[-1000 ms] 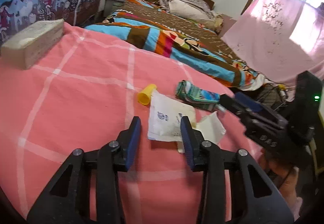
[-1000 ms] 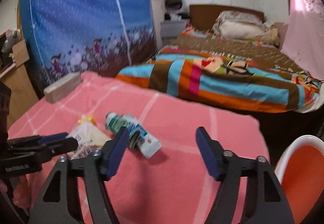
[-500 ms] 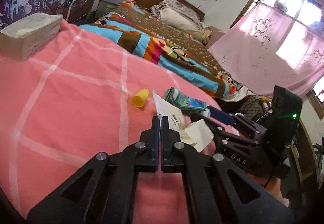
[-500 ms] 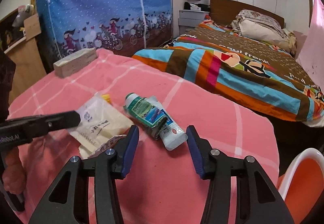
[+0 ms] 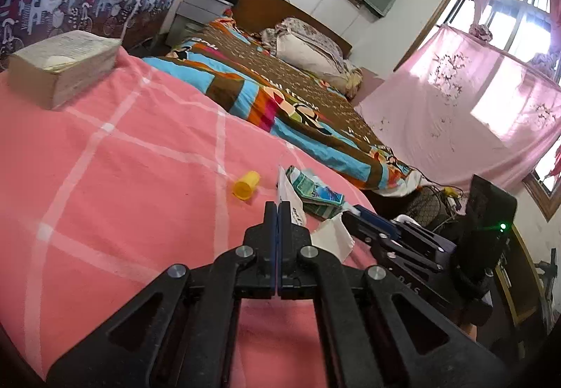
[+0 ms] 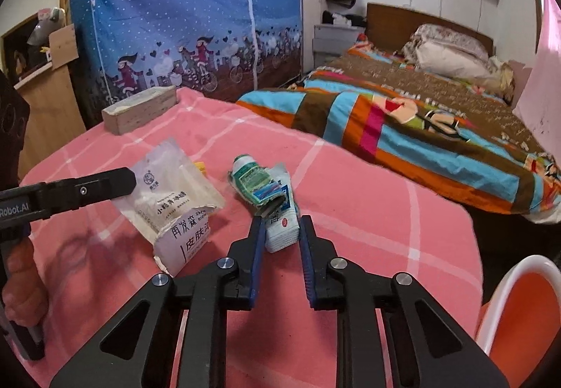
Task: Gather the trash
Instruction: 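Grasp the white paper with the left tool while the right tool grasps the white tube, then carry the paper and white tube over the orange bucket and release both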
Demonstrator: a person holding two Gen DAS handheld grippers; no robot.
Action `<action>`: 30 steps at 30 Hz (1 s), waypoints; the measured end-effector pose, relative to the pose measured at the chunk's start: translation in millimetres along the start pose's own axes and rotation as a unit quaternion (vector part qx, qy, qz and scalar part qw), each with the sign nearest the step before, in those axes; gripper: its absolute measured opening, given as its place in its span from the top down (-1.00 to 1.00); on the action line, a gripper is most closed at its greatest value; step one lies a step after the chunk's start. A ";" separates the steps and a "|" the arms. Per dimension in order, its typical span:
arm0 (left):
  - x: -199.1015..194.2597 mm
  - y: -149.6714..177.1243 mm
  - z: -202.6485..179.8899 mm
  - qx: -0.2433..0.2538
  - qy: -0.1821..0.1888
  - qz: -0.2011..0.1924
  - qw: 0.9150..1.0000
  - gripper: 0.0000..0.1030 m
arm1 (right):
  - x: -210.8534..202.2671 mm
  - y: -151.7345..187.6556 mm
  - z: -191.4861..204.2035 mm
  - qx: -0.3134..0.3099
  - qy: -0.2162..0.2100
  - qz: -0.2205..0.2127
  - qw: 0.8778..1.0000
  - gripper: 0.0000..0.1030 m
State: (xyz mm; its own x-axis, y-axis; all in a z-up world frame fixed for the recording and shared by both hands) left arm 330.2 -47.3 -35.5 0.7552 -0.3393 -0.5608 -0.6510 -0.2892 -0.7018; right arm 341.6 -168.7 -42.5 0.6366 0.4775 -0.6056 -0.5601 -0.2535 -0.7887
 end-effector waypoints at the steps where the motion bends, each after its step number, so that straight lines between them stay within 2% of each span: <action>1: -1.5 0.1 1.2 -0.001 -0.003 -0.002 1.000 0.93 | -2.8 -1.2 -0.2 0.000 0.002 -0.007 1.000 0.66; 4: -8.3 1.4 3.0 -0.002 -0.011 -0.011 1.000 0.93 | -11.5 -2.2 -4.6 0.012 0.007 -0.023 1.000 0.67; 9: -24.3 -2.4 -5.0 0.022 -0.032 -0.051 0.998 0.94 | -30.8 -5.9 -8.9 0.021 0.012 -0.064 0.998 0.67; 16: -49.8 -8.6 -39.8 0.106 -0.067 -0.129 0.984 0.94 | -64.9 -15.5 -1.3 0.003 0.020 -0.142 0.990 0.67; 23: -71.7 -19.0 -73.6 0.131 -0.060 -0.185 0.972 0.94 | -122.8 -32.7 3.0 -0.021 0.036 -0.255 0.966 0.67; 30: -85.8 -25.5 -119.6 0.167 -0.043 -0.227 0.959 0.94 | -174.0 -39.1 -15.6 -0.006 0.059 -0.332 0.942 0.67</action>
State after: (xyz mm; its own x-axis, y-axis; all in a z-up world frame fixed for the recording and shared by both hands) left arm 272.9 -117.9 83.1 0.9678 -0.1668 -0.1886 -0.2043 -0.0823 -0.9754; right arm 261.0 -255.0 92.0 0.8991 0.4376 0.0135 -0.0130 0.0575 -0.9983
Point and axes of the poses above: each gripper's, at about its wrist camera, not at the fingertips, and x roughly the way its jaws point, z to its left, y to its underside, the point moved 10 cm from there along x, roughly the way its jaws point, and after that the axes turned 9 degrees about -y, right-handed, at the moved point
